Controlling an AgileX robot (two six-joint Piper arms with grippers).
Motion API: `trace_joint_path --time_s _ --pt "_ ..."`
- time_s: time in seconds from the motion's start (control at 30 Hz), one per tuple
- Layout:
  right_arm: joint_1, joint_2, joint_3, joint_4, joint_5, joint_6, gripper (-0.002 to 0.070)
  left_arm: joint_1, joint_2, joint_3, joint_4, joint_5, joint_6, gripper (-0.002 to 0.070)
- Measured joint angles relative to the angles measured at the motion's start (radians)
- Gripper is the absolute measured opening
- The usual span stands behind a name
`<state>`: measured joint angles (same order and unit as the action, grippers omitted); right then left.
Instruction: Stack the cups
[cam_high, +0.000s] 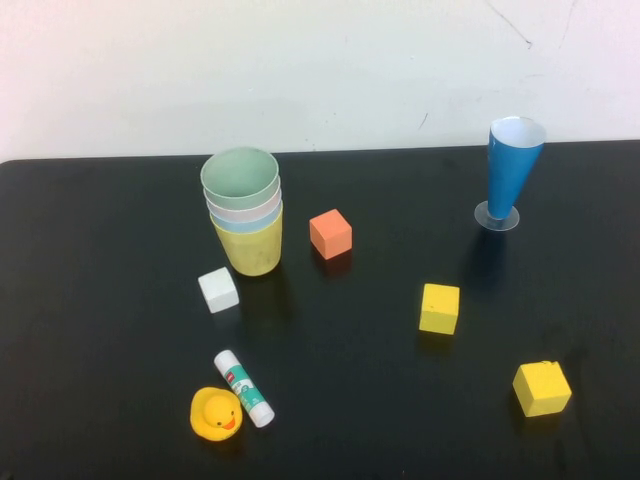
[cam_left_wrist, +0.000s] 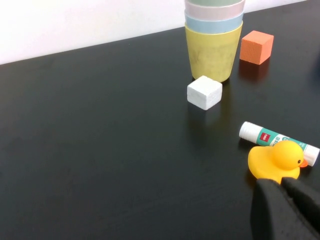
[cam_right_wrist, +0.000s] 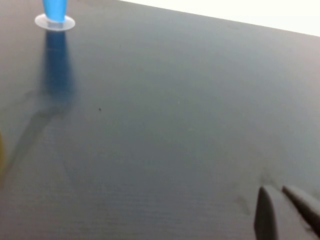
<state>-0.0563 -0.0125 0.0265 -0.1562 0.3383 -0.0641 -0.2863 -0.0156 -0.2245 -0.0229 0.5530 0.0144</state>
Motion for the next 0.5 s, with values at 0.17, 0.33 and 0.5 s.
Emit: trace_joint_path --time_s 0.17,0.33,0.5 --pt "0.000 0.000 0.000 0.000 0.000 -0.025 -0.0001 0.000 0.000 0.000 0.000 0.000 0.000 0.0001" --pt "0.000 -0.001 0.000 0.000 0.000 -0.029 -0.0001 0.000 0.000 0.000 0.000 0.000 0.000 0.0001" --pt "0.000 -0.001 0.000 -0.002 0.000 -0.029 -0.0001 0.000 0.000 0.000 0.000 0.000 0.000 0.0001"
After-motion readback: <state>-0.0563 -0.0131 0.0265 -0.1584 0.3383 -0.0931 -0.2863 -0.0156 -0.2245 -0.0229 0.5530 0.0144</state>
